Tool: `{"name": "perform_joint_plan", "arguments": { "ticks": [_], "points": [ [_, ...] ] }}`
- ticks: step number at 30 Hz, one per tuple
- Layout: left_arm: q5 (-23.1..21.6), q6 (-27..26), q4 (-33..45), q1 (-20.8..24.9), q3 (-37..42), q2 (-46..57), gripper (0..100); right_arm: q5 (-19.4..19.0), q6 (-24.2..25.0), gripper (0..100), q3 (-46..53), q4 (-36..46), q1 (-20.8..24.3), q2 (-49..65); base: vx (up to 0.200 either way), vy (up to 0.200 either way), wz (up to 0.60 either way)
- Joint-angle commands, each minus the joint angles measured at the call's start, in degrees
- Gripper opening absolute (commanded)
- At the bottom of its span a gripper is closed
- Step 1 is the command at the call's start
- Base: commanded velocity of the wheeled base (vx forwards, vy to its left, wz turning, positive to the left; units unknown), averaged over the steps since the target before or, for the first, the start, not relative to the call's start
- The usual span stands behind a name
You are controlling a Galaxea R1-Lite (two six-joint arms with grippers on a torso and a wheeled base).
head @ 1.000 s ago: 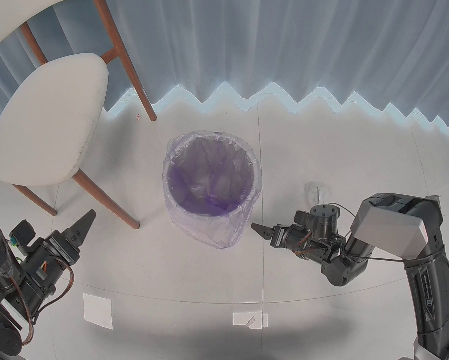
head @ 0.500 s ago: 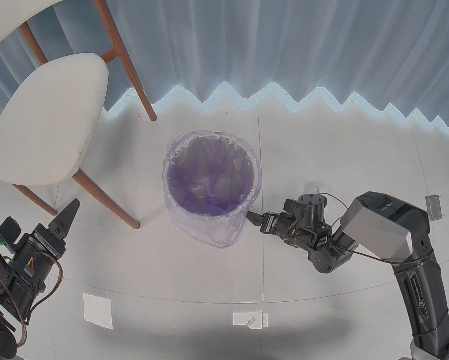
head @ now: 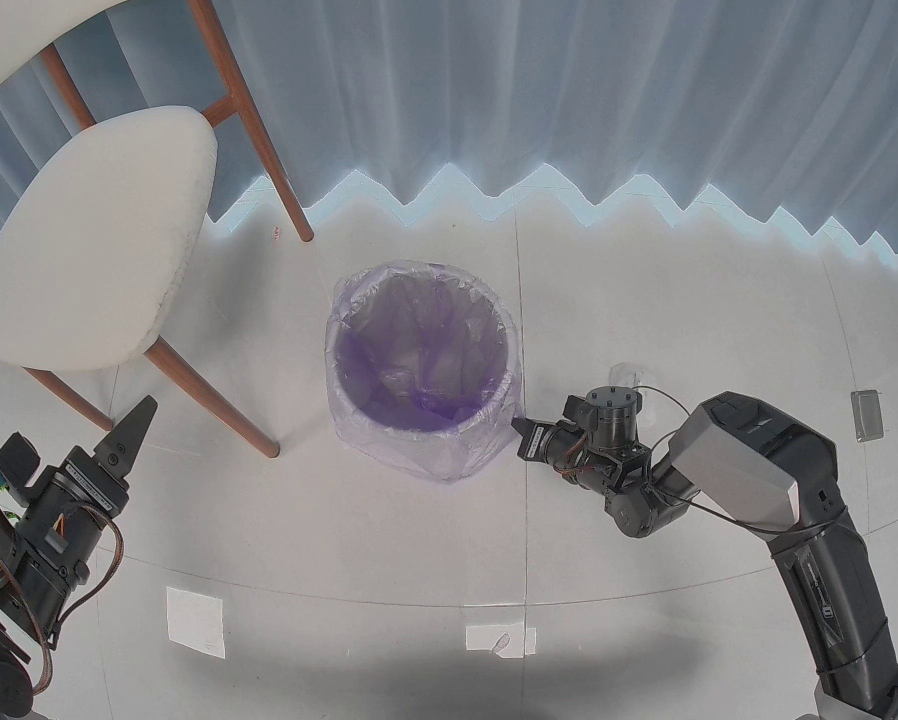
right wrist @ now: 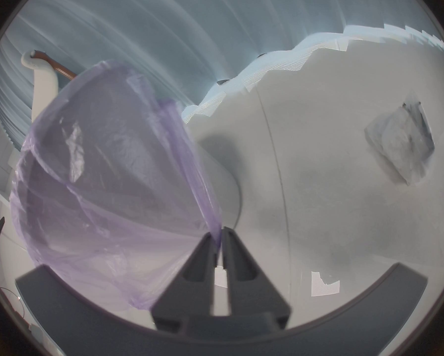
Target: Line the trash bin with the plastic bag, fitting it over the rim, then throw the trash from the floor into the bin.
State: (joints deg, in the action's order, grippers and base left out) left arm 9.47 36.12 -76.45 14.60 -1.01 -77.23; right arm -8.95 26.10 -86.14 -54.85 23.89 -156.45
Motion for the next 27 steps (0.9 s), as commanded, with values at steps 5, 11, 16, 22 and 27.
{"name": "perform_joint_plan", "arguments": {
  "ticks": [5, 11, 16, 22, 27],
  "points": [
    [0.11, 0.00, 0.51, -0.01, 1.01, -0.12, 100, 3.41, 0.36, 0, -5.79, 5.36, -2.45, -3.42, 0.000, 0.000, 0.00],
    [1.07, 0.00, 0.77, -0.01, 1.01, -0.03, 100, 4.47, 1.41, 0, -9.31, 7.03, -3.42, -5.35, 0.000, 0.000, 0.00],
    [1.07, 0.09, 0.69, -0.01, 1.01, -0.03, 100, 4.29, 1.85, 0, -9.40, 8.09, -3.15, -5.53, 0.000, 0.000, 0.00],
    [0.99, 0.18, 0.42, -0.01, 1.01, 0.24, 100, 4.47, 7.83, 100, -3.86, 7.91, -2.71, 0.45, 0.000, 0.000, 0.00],
    [0.99, 1.14, 0.60, -0.28, 1.01, 0.94, 100, 4.20, 10.29, 100, 11.26, 6.95, -2.54, 10.64, 0.000, 0.000, 0.00]
  ]
}}
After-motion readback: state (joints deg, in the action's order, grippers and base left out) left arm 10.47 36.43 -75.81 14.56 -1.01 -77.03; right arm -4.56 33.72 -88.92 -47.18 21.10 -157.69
